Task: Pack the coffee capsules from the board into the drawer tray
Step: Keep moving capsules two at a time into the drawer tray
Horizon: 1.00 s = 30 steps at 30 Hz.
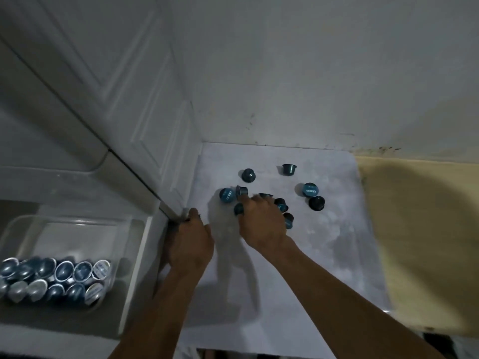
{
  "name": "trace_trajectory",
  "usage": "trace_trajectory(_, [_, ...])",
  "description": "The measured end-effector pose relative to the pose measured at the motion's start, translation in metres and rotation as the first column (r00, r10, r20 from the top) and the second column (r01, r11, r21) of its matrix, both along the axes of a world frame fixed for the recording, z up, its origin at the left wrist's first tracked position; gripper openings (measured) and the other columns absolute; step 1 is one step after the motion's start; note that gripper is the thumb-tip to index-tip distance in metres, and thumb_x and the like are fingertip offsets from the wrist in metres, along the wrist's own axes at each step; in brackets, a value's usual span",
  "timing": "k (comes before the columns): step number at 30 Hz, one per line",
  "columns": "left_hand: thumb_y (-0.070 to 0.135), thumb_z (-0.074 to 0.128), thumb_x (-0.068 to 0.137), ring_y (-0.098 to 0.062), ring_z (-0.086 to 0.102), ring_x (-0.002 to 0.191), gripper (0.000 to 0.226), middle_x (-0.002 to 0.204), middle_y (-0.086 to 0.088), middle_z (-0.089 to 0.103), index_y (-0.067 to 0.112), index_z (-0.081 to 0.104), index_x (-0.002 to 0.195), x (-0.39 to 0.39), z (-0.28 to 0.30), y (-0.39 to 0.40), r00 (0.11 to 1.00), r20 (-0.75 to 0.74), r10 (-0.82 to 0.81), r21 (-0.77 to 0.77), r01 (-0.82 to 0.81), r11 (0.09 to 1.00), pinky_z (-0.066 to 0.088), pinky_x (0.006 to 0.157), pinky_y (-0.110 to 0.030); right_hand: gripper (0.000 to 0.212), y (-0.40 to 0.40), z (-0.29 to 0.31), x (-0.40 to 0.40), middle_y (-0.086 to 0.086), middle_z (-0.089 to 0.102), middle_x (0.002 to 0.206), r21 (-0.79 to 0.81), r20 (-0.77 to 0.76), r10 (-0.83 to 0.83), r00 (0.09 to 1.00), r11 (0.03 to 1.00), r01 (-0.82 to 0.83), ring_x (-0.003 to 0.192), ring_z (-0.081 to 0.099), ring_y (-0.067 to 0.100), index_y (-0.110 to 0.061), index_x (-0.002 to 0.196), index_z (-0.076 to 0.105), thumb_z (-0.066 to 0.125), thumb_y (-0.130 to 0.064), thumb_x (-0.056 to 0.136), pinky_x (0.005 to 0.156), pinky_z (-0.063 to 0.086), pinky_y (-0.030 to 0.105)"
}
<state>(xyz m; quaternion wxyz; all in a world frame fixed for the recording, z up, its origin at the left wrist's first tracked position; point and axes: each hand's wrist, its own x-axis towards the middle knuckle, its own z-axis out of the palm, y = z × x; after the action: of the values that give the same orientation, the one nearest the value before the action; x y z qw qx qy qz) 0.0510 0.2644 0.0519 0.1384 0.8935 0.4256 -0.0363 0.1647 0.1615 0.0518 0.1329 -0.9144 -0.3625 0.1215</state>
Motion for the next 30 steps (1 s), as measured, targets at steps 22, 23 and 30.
trace_trajectory(22, [0.011,0.074,0.083,-0.027,0.067,0.072,0.019,0.082,-0.013,0.07,0.004,0.067,0.099,-0.014,-0.048,-0.008,0.917,0.399,0.018,0.021,-0.029,0.999,0.047,0.065,-0.027,0.041,0.007,-0.046,-0.017,0.014,0.053,0.105,0.216,-0.146,0.059,0.987,0.976,-0.026,0.089,0.057,0.03,-0.013,0.136,0.044,0.051,-0.01,0.096,0.075,0.053,0.04])
trace_trajectory(23, [0.011,0.076,0.082,-0.025,0.068,0.074,0.021,0.083,-0.011,0.071,0.004,0.067,0.1,-0.016,-0.051,-0.009,0.908,0.417,0.034,0.015,-0.044,0.999,0.045,0.066,-0.025,0.041,0.003,-0.048,-0.022,0.012,0.05,0.109,0.27,-0.162,0.078,0.984,0.962,-0.032,0.09,0.054,0.027,-0.014,0.138,0.045,0.051,-0.012,0.097,0.076,0.052,0.036])
trace_trajectory(30, [0.019,0.076,0.083,-0.023,0.07,0.09,0.031,0.102,-0.011,0.072,0.006,0.066,0.109,-0.024,-0.072,-0.011,0.843,0.535,0.056,0.027,-0.083,0.996,0.059,0.079,-0.04,0.023,-0.022,-0.091,-0.051,0.012,0.063,0.107,0.484,-0.027,0.008,1.0,0.875,0.006,0.093,0.06,0.026,-0.007,0.112,0.063,0.062,-0.02,0.092,0.079,0.055,0.037])
